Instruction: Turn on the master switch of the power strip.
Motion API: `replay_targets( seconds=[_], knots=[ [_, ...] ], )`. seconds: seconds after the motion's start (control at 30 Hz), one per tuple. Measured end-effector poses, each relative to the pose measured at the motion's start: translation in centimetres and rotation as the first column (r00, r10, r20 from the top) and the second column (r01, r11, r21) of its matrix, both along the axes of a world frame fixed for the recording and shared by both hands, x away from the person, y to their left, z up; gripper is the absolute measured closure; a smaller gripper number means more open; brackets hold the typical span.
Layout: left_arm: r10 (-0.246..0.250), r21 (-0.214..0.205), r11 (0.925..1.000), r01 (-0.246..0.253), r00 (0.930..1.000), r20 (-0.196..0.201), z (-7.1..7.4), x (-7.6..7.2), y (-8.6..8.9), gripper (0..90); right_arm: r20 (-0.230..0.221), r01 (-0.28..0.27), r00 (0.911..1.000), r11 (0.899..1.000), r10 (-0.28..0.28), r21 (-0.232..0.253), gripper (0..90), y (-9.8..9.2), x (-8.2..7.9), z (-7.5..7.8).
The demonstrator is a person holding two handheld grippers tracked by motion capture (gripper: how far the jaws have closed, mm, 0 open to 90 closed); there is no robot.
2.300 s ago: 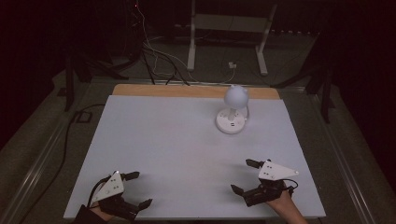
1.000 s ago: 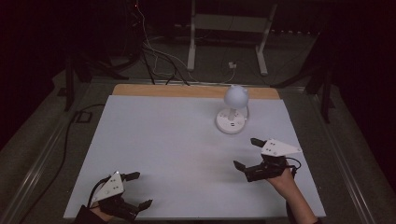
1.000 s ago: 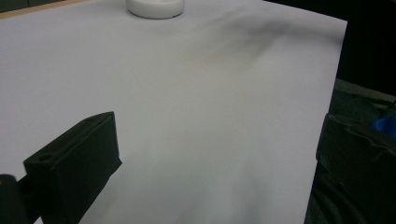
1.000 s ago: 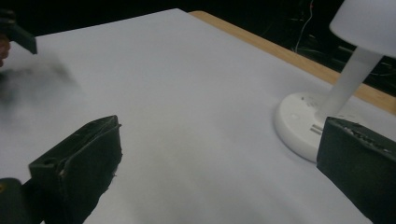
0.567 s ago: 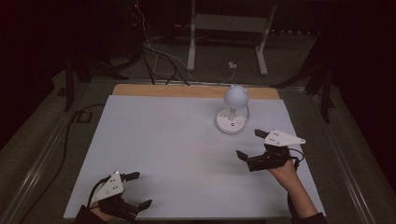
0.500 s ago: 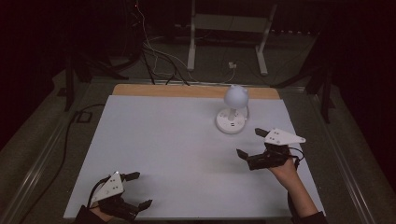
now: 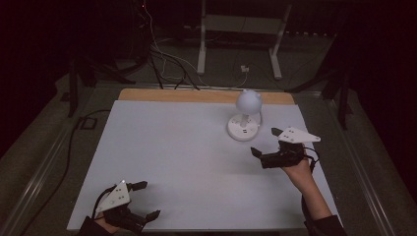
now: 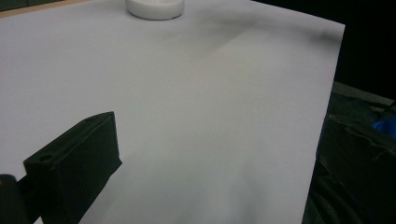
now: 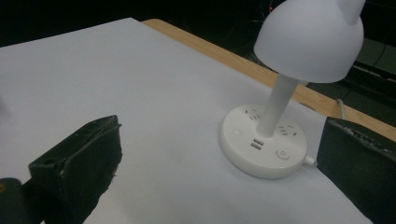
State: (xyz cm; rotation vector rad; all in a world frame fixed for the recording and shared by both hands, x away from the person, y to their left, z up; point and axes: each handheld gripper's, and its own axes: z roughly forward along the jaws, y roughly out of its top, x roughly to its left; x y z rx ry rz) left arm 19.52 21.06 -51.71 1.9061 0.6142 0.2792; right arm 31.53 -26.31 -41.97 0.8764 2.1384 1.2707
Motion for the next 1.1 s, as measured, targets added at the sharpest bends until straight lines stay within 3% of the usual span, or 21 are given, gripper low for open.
replay_targets(
  seconds=[0.3, 0.83, 0.87, 1.1],
  knots=[
    [-0.001, -0.002, 1.0, 0.001, 1.0, 0.002, 0.0, 0.0, 0.0, 0.0, -0.014, 0.051, 0.9986, 0.999, -0.051, -0.006, 0.0, -0.1, 1.7, -0.3],
    [-0.006, -0.007, 1.0, 0.006, 1.0, -0.001, 0.1, 0.0, 0.0, 0.0, 0.001, 0.136, 0.9907, 0.99, -0.136, -0.029, 0.0, 0.3, 4.1, -0.5],
    [-0.005, -0.008, 1.0, 0.005, 1.0, -0.002, 0.0, 0.0, 0.0, 0.0, 0.005, 0.159, 0.9873, 0.986, -0.159, -0.041, 0.0, 0.4, 4.3, -0.8],
    [-0.005, -0.012, 0.9999, 0.005, 1.0, -0.002, 0.1, 0.0, 0.0, 0.0, -0.003, 0.185, 0.9827, 0.981, -0.185, -0.06, 0.0, 0.6, 5.7, -1.8]
  ],
)
